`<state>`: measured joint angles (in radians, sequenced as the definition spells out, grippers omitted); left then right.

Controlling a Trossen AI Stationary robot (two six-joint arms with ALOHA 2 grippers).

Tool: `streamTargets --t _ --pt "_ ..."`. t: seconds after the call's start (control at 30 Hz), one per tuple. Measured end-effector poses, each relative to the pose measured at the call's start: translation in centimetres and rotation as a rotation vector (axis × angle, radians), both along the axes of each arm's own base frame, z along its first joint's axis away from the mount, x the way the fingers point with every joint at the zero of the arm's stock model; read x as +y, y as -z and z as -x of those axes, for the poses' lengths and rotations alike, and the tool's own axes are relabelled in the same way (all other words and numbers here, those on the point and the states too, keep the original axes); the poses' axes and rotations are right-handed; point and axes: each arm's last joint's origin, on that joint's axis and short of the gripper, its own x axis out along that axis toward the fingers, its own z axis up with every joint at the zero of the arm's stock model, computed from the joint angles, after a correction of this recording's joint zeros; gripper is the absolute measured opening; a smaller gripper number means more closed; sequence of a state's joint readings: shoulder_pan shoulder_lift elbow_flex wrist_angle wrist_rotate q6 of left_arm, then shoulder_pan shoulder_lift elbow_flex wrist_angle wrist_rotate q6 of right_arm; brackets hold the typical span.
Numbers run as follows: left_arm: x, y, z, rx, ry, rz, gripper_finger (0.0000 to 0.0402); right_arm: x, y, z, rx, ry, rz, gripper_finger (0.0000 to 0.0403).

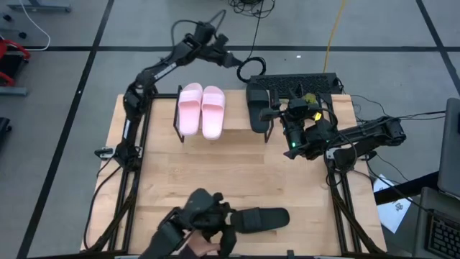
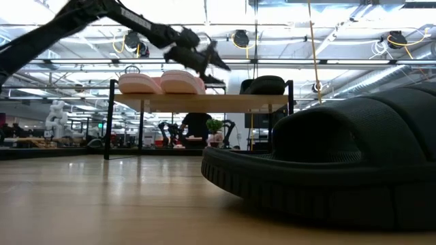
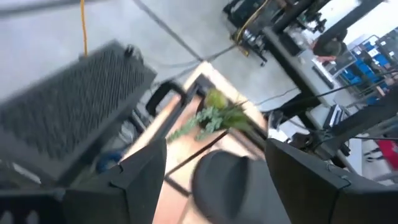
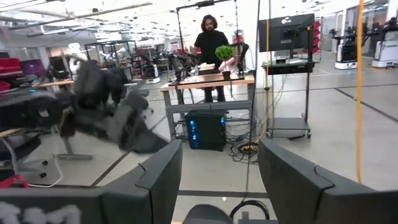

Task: Pick and place slides into the shelf
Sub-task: Put the black slipper on the shelf

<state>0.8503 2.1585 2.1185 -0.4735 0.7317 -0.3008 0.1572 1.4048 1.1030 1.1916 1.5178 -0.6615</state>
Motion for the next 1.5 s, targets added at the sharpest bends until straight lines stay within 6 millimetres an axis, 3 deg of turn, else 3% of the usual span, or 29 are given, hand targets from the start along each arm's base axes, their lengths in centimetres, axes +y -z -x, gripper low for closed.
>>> streamTargets --t 0.17,0.33,0.47,0.6,0.8,0.93,1.03,1.13,1.23,1.5 --pt "-2.1 -5.6 3.0 -0.047 0.004 -0.12 0.0271 2.4 0.0 0.2 0.006 -0.087 0.001 0.0199" --pt "-6.0 -10.8 7.0 -0.014 -0.007 -0.248 0.0271 6.7 0.2 1.2 -0.002 -0.213 -0.037 0.0199" --pt "-9.4 -13.9 10.1 0.058 -0.055 -0.347 0.0271 11.0 0.7 2.7 -0.099 -0.377 -0.08 0.0199" --pt "-12.3 -15.9 12.6 0.095 -0.089 -0.37 0.0271 14.9 2.8 4.4 -0.228 -0.525 -0.154 0.0199" --pt "-14.8 -16.7 14.5 0.141 -0.079 -0.354 0.0271 18.9 9.5 6.0 -0.463 -0.719 -0.316 0.0199" --pt "-15.6 -16.3 14.3 0.205 -0.073 -0.327 0.0271 20.0 13.7 5.8 -0.615 -0.899 -0.506 0.0194" --pt "-16.1 -15.9 14.0 0.246 -0.063 -0.307 0.0271 20.1 16.5 5.0 -0.64 -1.027 -0.737 0.0178" --pt "-16.8 -15.7 13.4 0.277 -0.058 -0.305 0.0271 20.3 18.8 4.5 -0.566 -1.119 -1.09 0.0159" --pt "-17.4 -15.6 12.9 0.301 -0.059 -0.31 0.0271 20.6 20.1 4.2 -0.47 -1.15 -1.305 0.0147" --pt "-18.4 -15.4 12.1 0.323 -0.042 -0.3 0.0271 20.8 20.4 4.9 -0.416 -1.131 -1.32 0.0141"
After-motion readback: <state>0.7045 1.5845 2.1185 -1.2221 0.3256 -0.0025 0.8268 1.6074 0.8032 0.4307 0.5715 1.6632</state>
